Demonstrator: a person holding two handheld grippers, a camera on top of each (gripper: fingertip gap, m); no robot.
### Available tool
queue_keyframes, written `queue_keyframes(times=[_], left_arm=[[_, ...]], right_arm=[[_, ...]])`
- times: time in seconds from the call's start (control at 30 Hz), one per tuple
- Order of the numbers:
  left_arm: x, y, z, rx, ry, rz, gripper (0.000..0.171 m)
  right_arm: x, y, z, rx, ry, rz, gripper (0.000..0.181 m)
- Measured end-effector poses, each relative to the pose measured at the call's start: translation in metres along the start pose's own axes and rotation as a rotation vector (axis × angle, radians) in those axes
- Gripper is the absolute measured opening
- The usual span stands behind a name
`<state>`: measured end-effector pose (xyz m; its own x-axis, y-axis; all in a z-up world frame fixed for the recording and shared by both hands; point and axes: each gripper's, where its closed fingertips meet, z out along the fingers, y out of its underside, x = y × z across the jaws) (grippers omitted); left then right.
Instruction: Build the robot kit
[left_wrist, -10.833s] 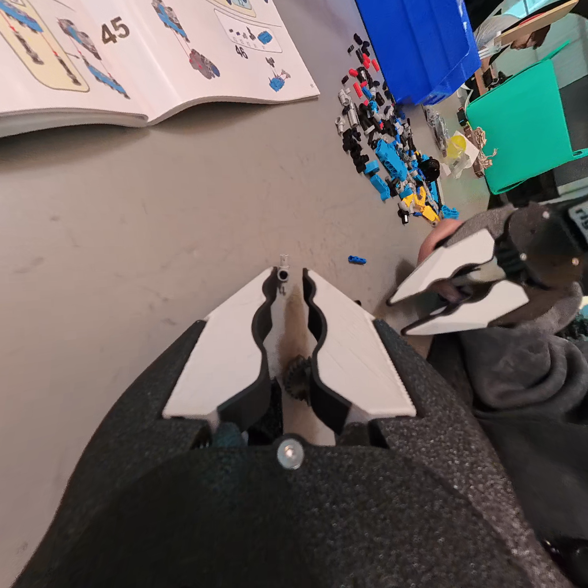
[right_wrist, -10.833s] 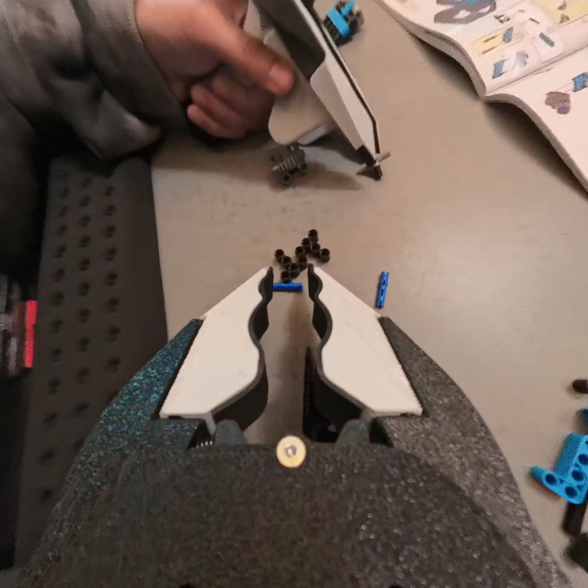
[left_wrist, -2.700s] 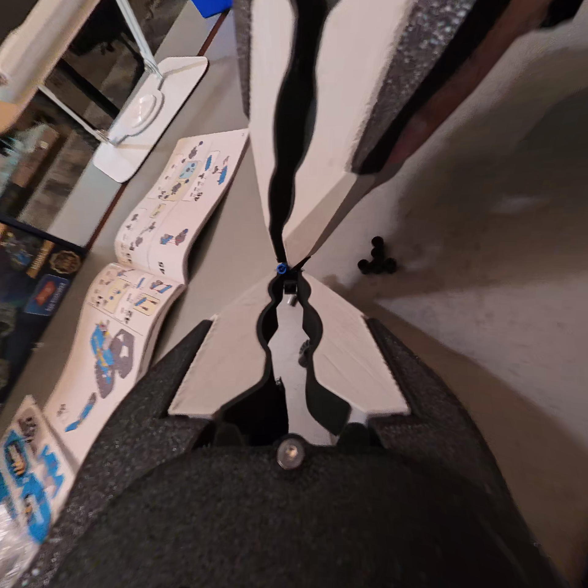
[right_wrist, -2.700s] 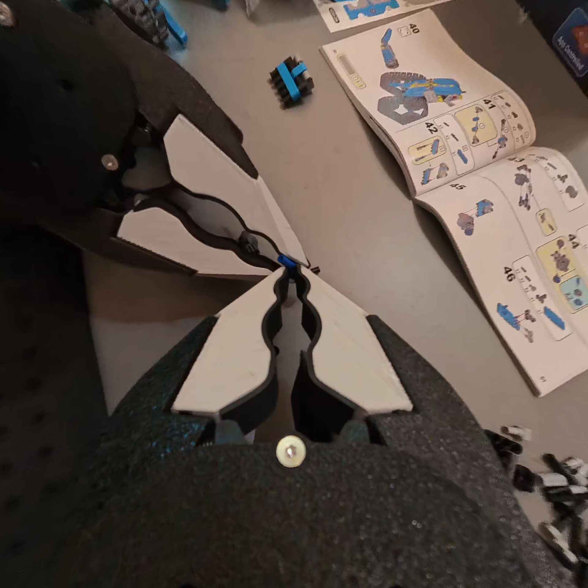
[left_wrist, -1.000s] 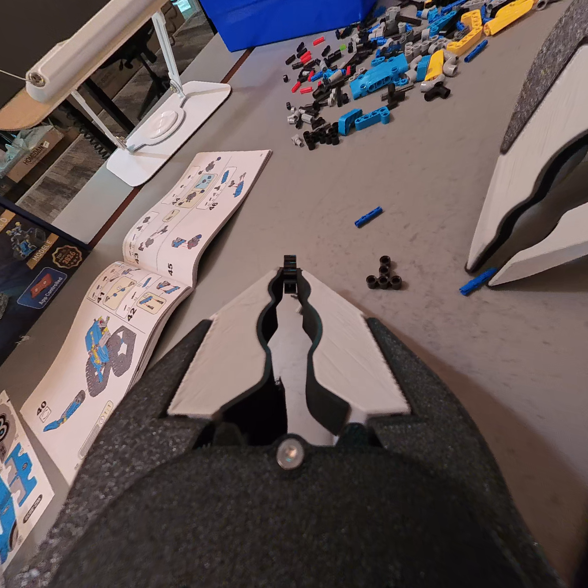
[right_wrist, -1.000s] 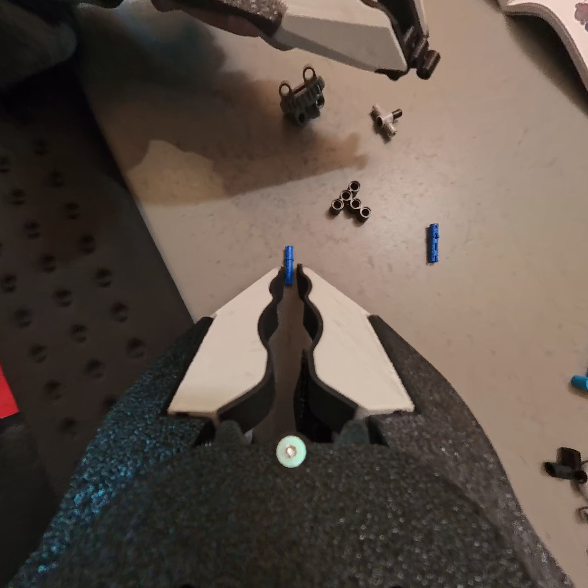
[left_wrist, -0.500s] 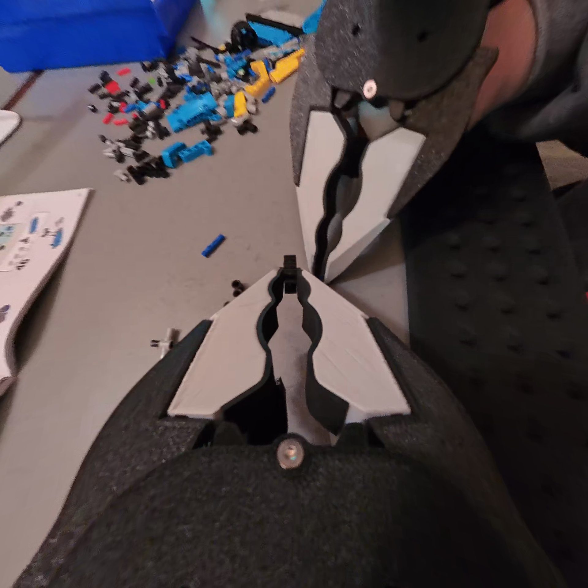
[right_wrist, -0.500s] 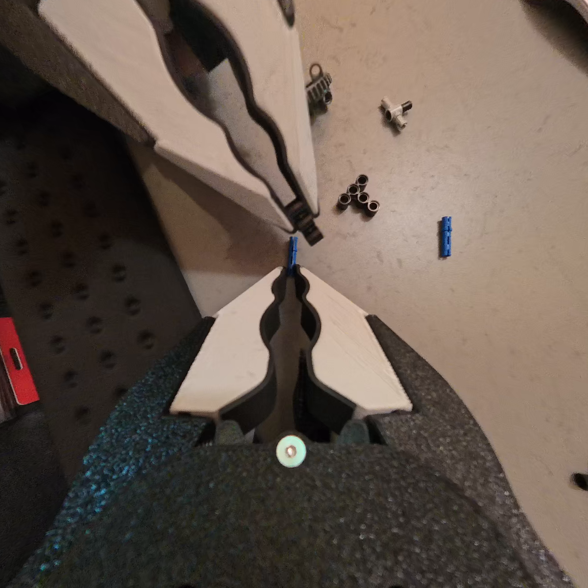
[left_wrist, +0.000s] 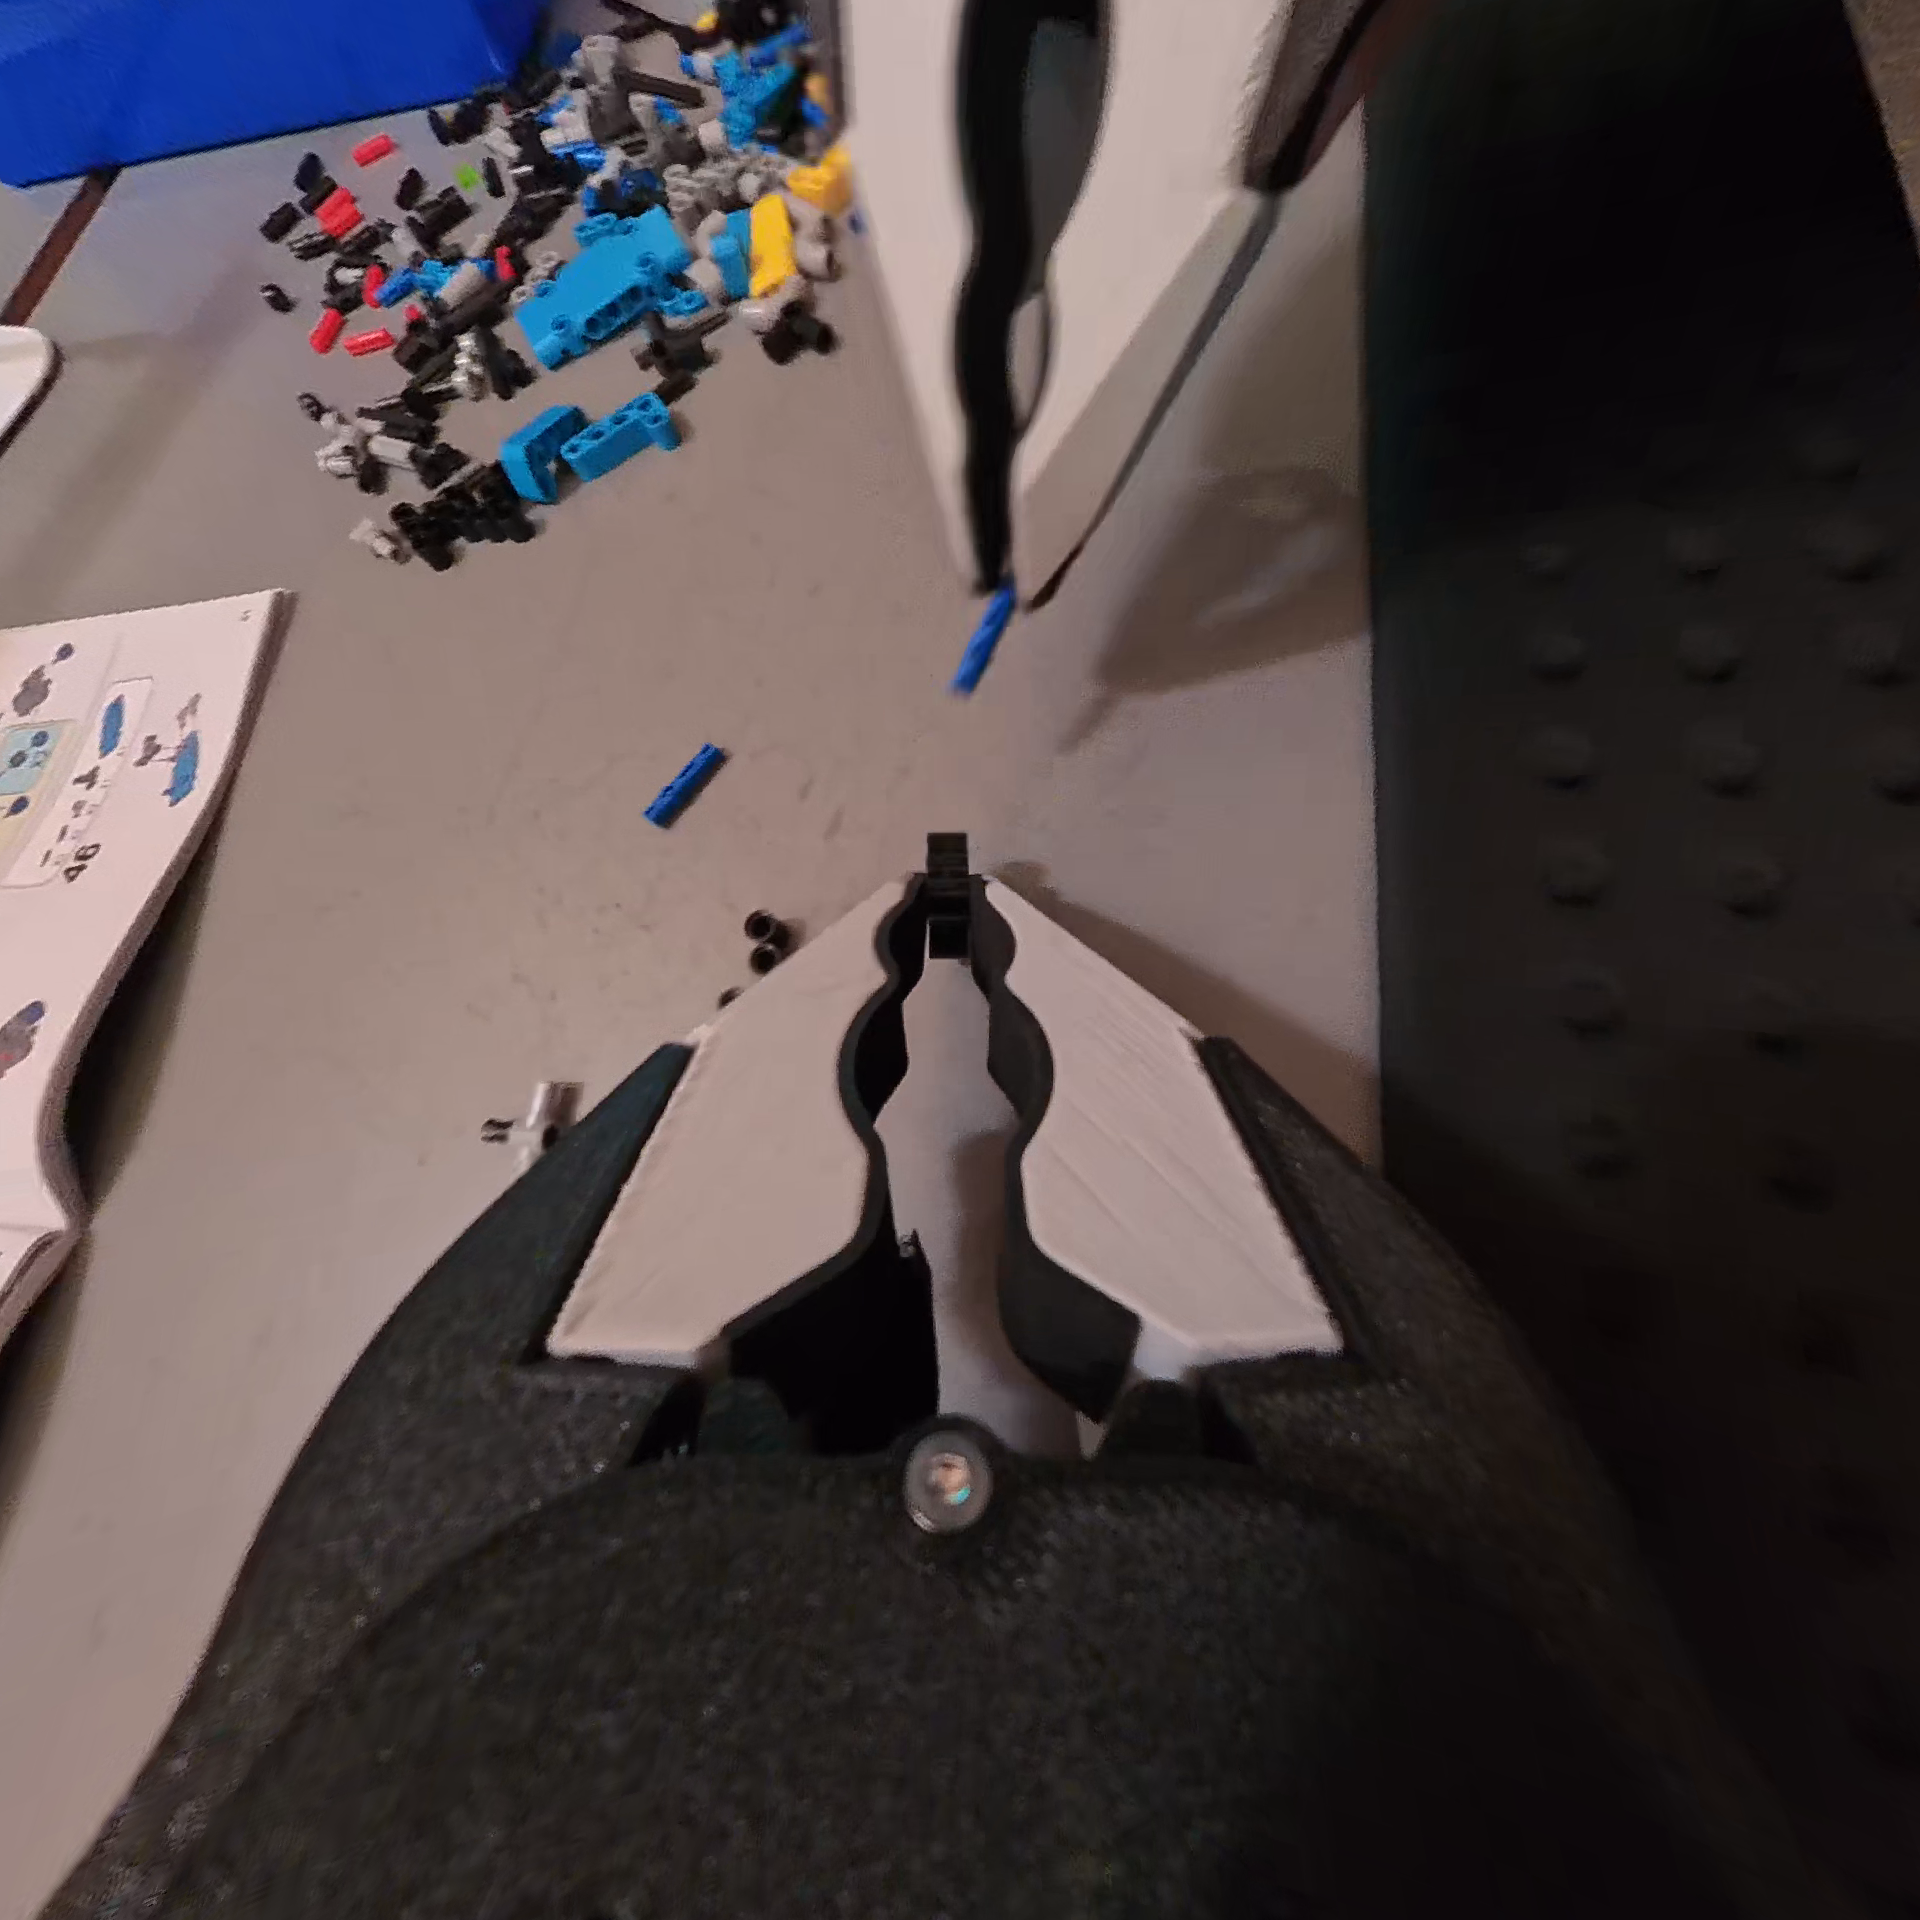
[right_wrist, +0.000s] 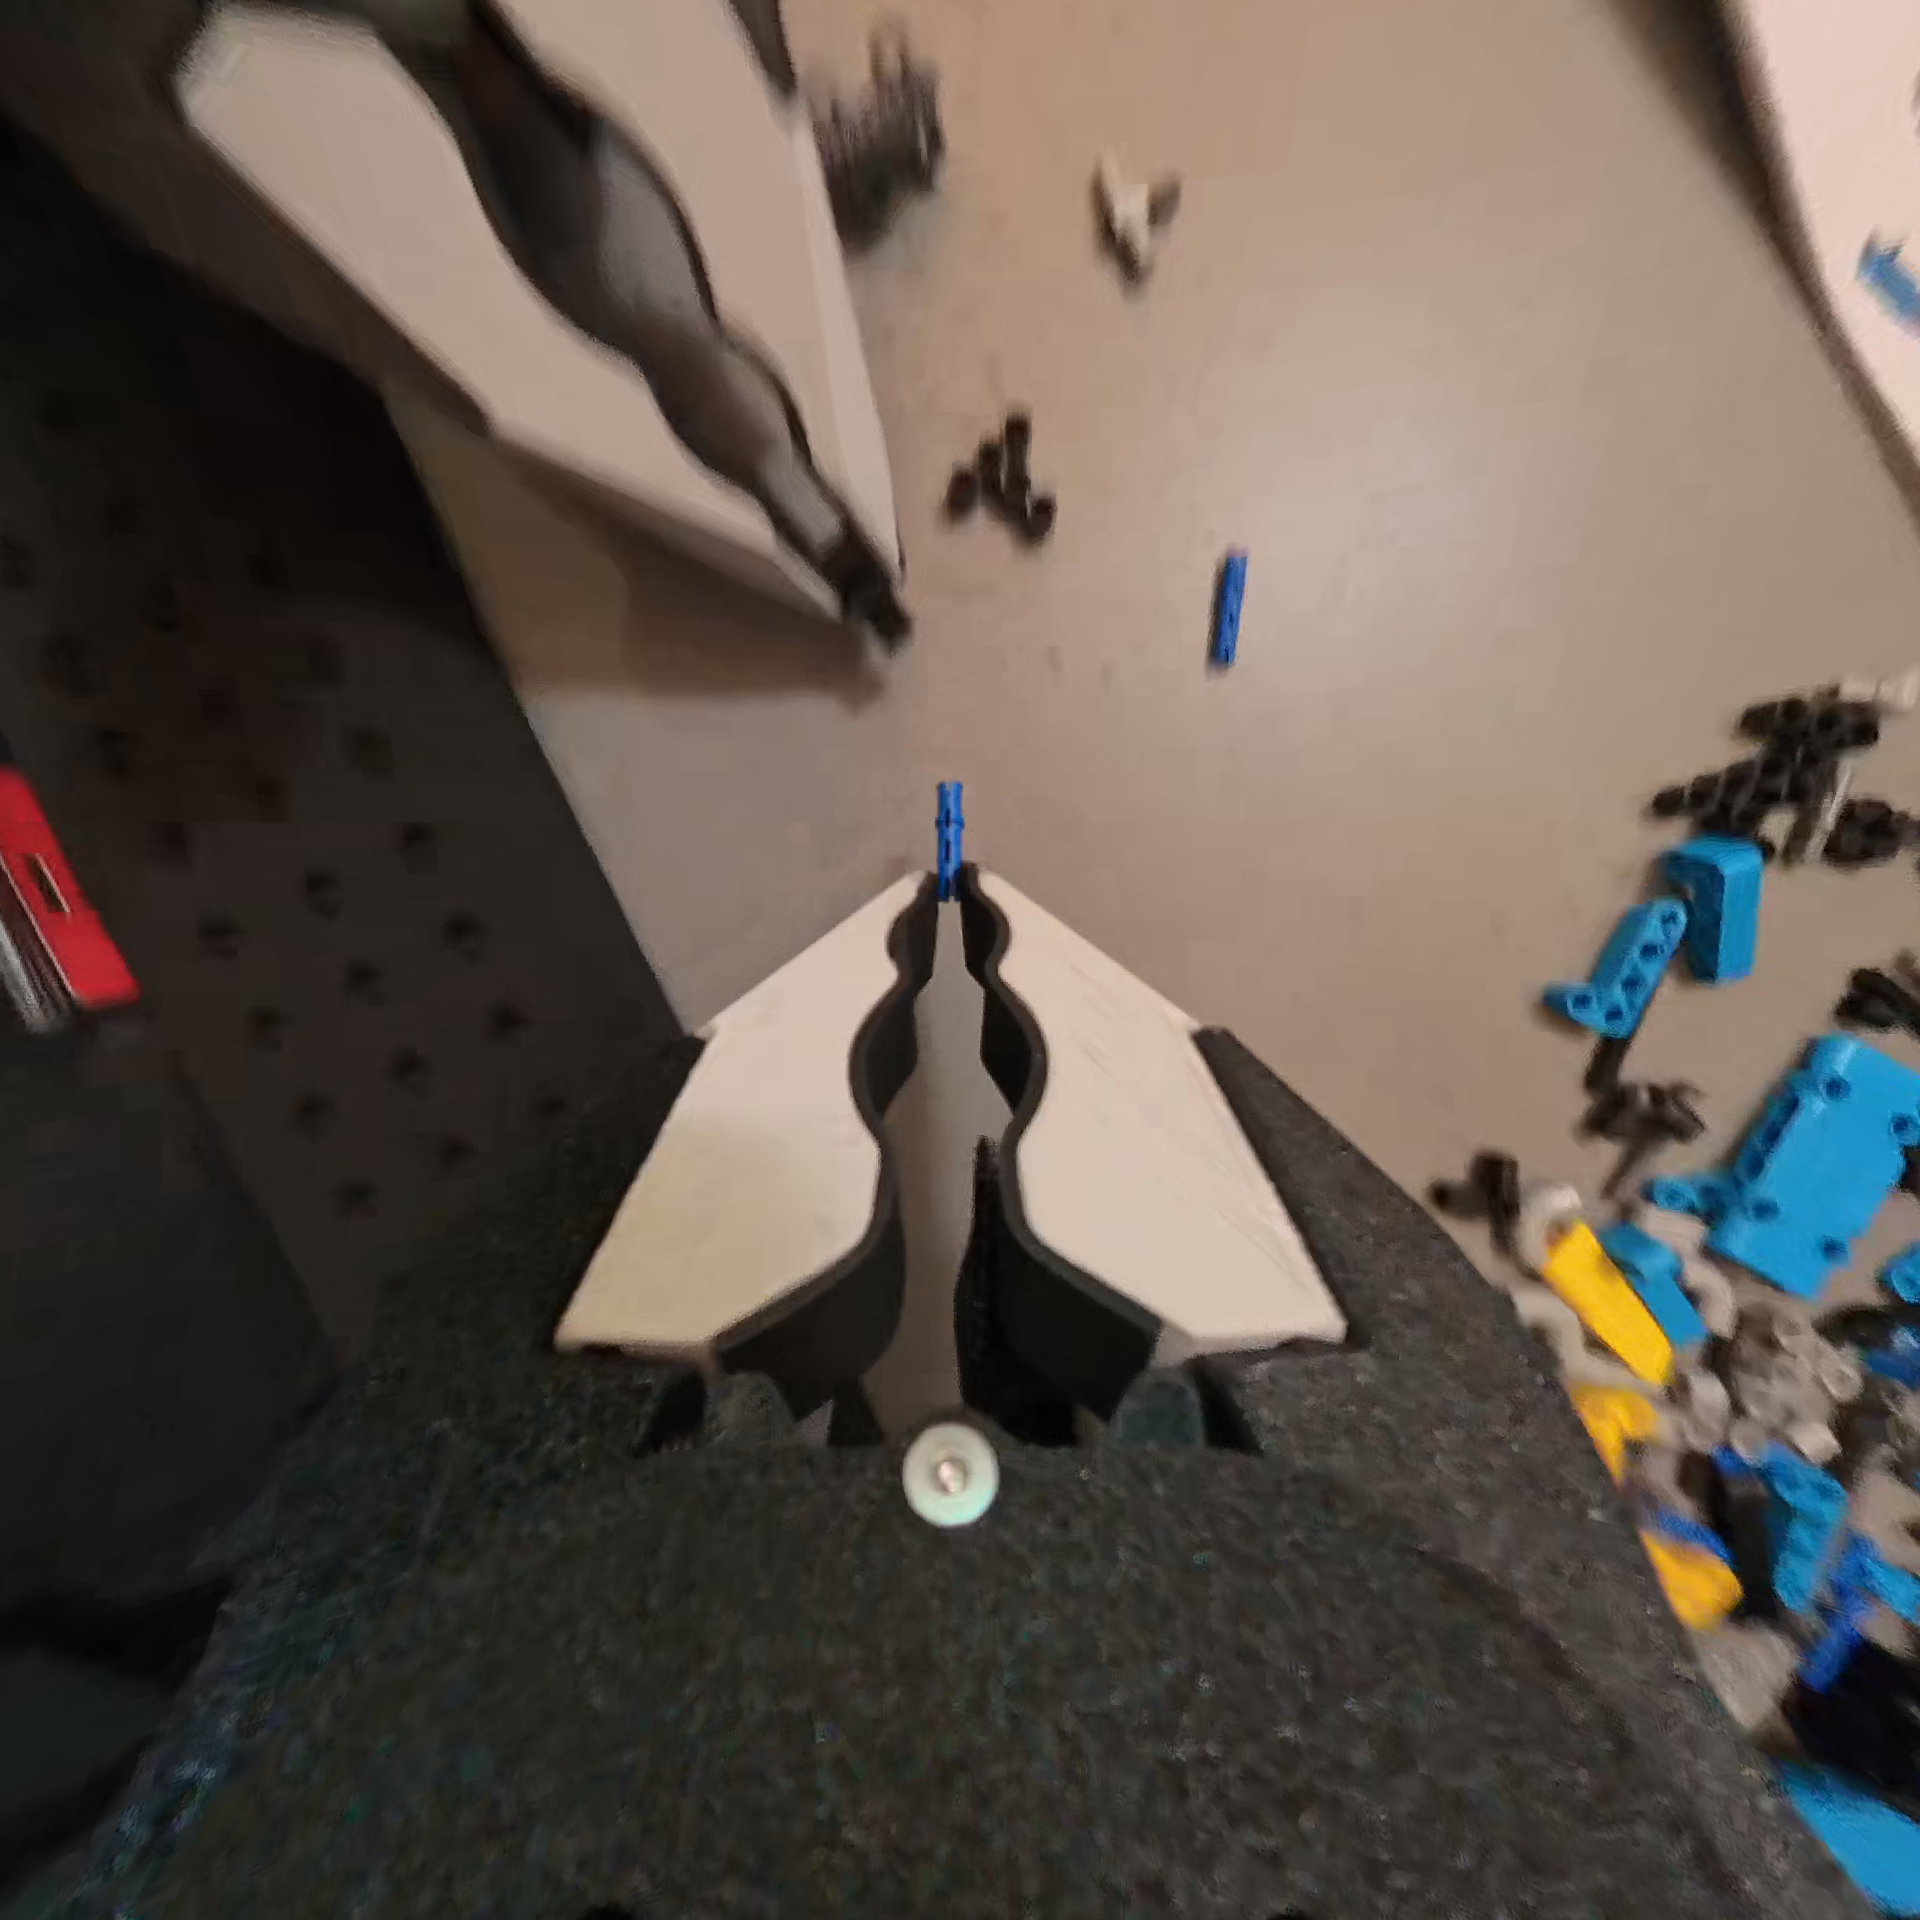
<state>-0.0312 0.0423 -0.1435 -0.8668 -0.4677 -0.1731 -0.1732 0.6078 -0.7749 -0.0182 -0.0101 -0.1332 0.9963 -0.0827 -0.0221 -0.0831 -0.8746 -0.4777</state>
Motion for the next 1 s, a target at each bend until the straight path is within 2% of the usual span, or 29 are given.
queue_keyframes(times=[0.1,0.3,0.43,0.57,0.73,1.0], left_arm=[[-0.013,-0.007,-0.008,0.054,-0.042,-0.038,0.007],[-0.03,-0.024,-0.025,0.169,-0.12,-0.069,0.007],[-0.033,-0.027,-0.03,0.197,-0.131,-0.081,0.007],[-0.032,-0.027,-0.03,0.194,-0.134,-0.075,0.007],[-0.031,-0.026,-0.028,0.183,-0.134,-0.06,0.007],[-0.03,-0.026,-0.028,0.179,-0.143,-0.044,0.007]], right_arm=[[0.013,0.046,-0.022,-0.25,-0.008,0.012,0.004],[0.038,0.146,-0.077,-0.813,-0.058,0.179,0.004],[0.05,0.187,-0.092,-1.034,-0.068,0.257,0.004],[0.053,0.204,-0.101,-1.162,-0.057,0.307,0.004],[0.058,0.204,-0.102,-1.205,-0.022,0.329,0.004],[0.053,0.205,-0.098,-1.217,-0.051,0.32,0.004]])
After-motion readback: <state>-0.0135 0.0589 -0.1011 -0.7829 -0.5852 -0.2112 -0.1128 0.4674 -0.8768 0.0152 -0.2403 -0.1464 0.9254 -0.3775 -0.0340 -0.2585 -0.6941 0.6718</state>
